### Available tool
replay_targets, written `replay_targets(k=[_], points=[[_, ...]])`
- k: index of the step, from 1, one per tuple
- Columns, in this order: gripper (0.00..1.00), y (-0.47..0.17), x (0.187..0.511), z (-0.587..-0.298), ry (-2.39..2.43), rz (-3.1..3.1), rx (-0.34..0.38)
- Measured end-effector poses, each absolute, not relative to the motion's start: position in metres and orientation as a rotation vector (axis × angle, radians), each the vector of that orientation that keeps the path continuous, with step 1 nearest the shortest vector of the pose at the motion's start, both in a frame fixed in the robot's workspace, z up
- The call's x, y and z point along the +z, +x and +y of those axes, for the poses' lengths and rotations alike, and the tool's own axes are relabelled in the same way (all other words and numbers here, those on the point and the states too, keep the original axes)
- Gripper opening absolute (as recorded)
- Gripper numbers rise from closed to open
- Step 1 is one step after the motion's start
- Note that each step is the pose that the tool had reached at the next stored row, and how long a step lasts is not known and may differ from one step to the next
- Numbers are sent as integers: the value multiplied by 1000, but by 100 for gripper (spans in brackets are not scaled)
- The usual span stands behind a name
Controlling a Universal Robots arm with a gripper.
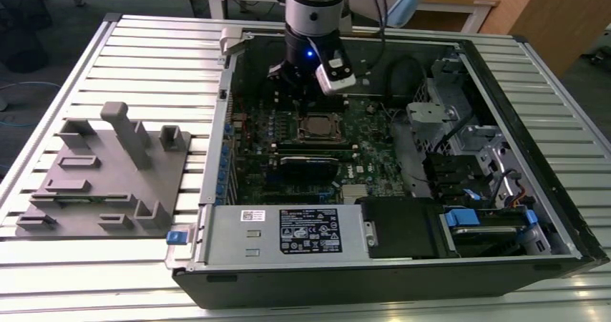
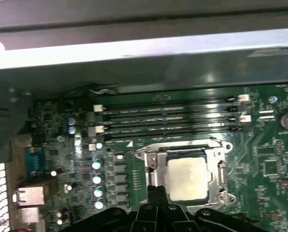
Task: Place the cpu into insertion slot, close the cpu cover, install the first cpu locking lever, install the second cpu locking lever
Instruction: 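Install the first cpu locking lever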
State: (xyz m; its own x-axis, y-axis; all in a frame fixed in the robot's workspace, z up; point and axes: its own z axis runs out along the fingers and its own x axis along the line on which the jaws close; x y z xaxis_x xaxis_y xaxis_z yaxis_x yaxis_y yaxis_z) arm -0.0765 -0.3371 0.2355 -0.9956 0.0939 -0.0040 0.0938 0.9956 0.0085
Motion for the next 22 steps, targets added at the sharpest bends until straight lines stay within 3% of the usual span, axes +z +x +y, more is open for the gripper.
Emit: replay_targets(k=[5,14,22], points=[[11,-82,236,-337,147,3132,14],[11,-85,236,-339,148,3133,124],[11,-96,235,-340,147,3131,133]])
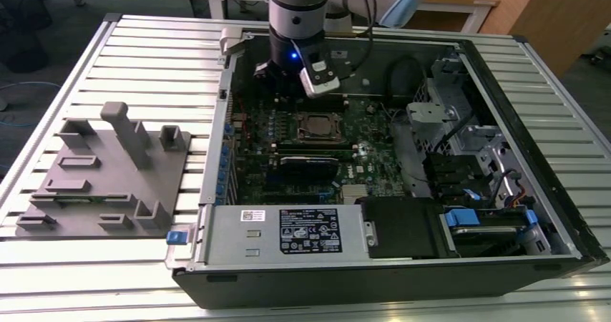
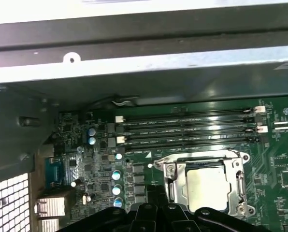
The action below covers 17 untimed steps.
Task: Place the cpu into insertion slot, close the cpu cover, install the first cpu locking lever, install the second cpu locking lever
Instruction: 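Install the first cpu locking lever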
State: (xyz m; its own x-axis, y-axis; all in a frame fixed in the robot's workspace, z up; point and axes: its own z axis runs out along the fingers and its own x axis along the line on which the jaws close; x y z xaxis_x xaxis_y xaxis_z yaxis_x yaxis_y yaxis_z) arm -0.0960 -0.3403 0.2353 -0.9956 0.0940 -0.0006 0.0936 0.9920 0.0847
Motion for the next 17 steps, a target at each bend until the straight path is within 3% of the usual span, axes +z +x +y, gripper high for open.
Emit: replay_targets(k=[6,17], points=[[11,-100,235,-341,147,3131,141],[11,-103,235,-343,148,3124,301]])
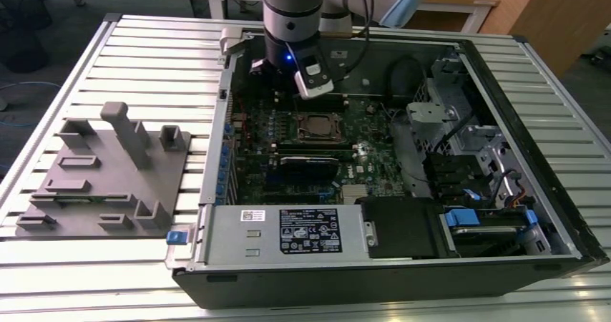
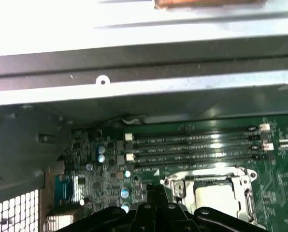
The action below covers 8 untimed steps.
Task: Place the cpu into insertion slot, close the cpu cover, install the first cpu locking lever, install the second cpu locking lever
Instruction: 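Install the first cpu locking lever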
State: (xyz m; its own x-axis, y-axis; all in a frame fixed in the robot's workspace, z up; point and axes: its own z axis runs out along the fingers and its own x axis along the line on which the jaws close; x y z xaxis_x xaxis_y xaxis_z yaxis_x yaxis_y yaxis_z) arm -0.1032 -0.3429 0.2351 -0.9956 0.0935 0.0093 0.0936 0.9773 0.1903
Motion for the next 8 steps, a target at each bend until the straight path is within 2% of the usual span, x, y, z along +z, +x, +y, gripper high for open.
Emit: replay_targets(k=[8], points=[[11,-104,235,-344,-148,-3114,-366]])
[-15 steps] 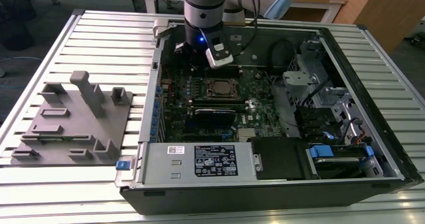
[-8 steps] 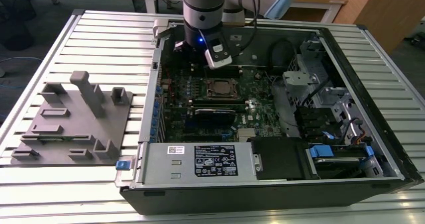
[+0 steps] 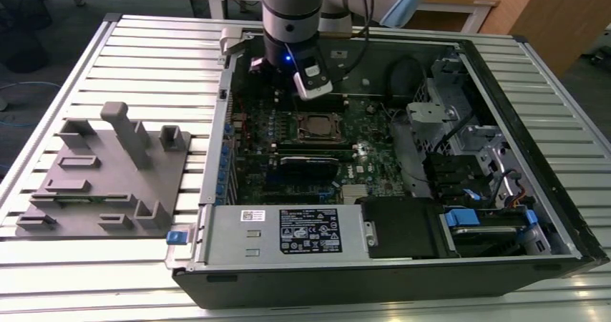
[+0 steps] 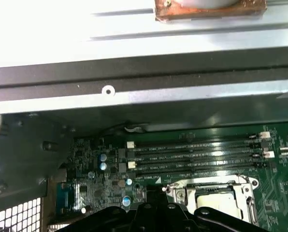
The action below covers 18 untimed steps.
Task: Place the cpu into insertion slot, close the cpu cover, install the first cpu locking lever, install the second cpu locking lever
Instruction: 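Install the first cpu locking lever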
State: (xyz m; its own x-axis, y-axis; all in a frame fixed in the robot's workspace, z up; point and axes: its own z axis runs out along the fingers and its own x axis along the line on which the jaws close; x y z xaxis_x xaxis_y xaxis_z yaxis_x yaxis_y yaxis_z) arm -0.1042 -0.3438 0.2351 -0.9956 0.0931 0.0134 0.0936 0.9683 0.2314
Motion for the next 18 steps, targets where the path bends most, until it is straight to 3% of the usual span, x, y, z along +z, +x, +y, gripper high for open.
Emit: replay_targets(k=[4,18], points=[[11,-104,235,-344,-148,-3108,-407],[11,-78,234,-344,-148,-3108,-408]])
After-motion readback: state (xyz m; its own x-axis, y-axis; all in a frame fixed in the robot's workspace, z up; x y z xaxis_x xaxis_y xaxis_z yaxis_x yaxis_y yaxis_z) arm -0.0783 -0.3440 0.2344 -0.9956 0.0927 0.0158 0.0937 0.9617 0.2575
